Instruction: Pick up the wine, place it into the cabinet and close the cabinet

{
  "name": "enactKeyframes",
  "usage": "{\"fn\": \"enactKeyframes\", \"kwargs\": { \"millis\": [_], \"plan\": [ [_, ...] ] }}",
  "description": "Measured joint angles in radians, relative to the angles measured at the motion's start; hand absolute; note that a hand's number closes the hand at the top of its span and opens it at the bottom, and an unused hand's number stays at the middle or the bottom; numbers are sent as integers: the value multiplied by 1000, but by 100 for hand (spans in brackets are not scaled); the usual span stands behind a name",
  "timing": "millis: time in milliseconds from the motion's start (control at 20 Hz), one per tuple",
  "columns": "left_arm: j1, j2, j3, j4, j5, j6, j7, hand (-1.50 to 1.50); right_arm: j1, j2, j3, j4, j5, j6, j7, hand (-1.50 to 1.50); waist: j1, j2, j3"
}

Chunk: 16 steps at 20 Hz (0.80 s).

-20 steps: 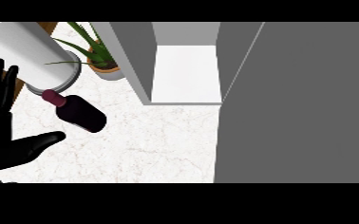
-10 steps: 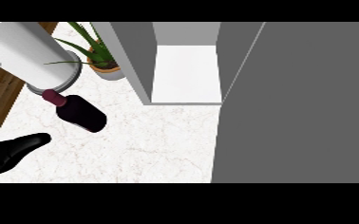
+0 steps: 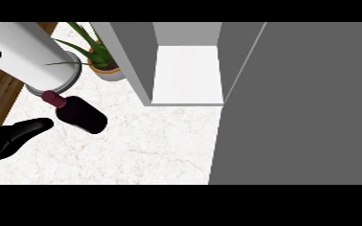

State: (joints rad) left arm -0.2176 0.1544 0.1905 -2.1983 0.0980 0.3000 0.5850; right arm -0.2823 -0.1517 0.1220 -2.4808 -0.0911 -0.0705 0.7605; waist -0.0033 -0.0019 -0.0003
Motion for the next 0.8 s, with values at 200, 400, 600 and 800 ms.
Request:
{"fn": "enactKeyframes", "kwargs": {
  "millis": [200,400,600,800],
  "plan": [
    [-22,-5,-20,24,-42,29,16,-150,-57,-20,-30,-7,3,-10,63,-150,-2,0,0],
    [-45,5,5,88,-28,27,-2,-150,-111,-36,-58,-10,6,-23,120,-150,-3,0,0],
    [-40,-10,3,127,-50,43,-35,-150,-164,-43,-54,-15,12,-49,174,-150,-4,-1,0],
    [-3,-17,34,178,-24,21,-120,-150,-192,-62,-95,-13,8,-43,192,-150,-3,0,0]
  ]
}}
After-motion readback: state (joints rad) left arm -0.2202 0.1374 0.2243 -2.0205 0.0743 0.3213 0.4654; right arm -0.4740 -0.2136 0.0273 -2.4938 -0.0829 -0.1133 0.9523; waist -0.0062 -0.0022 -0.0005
